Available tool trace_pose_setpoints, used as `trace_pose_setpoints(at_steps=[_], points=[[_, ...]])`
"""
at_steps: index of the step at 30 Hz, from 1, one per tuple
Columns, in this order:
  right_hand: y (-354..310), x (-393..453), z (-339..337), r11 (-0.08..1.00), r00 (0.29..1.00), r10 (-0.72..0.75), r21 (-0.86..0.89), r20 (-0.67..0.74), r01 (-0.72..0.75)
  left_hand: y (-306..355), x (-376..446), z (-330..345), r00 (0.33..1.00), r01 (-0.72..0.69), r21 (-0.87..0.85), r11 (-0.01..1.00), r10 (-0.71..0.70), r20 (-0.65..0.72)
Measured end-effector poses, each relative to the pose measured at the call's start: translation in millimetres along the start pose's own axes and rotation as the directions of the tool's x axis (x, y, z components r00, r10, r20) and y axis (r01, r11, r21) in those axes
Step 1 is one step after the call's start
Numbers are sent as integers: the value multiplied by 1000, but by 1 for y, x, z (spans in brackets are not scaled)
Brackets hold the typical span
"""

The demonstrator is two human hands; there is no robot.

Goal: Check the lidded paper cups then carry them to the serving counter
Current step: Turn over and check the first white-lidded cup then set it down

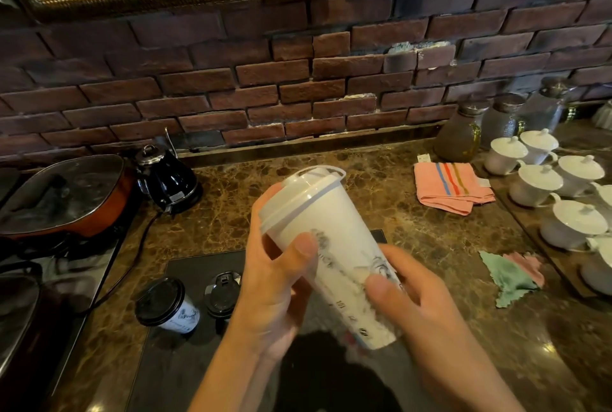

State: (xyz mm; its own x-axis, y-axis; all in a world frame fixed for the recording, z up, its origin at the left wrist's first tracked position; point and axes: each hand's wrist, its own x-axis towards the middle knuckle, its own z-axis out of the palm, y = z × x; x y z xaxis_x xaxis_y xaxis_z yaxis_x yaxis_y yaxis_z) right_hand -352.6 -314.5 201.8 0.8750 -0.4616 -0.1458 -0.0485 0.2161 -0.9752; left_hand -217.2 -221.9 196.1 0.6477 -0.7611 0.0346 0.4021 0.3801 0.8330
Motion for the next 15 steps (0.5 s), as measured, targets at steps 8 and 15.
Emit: trace_pose_setpoints(at_steps=[8,15], points=[[3,2,-1,943,977,161,271,139,-194,4,0,0,1000,-27,104,994,28,-5],[-12,-6,3,988,991,125,85,40,-128,3,-1,2,999,-42,82,996,42,6]])
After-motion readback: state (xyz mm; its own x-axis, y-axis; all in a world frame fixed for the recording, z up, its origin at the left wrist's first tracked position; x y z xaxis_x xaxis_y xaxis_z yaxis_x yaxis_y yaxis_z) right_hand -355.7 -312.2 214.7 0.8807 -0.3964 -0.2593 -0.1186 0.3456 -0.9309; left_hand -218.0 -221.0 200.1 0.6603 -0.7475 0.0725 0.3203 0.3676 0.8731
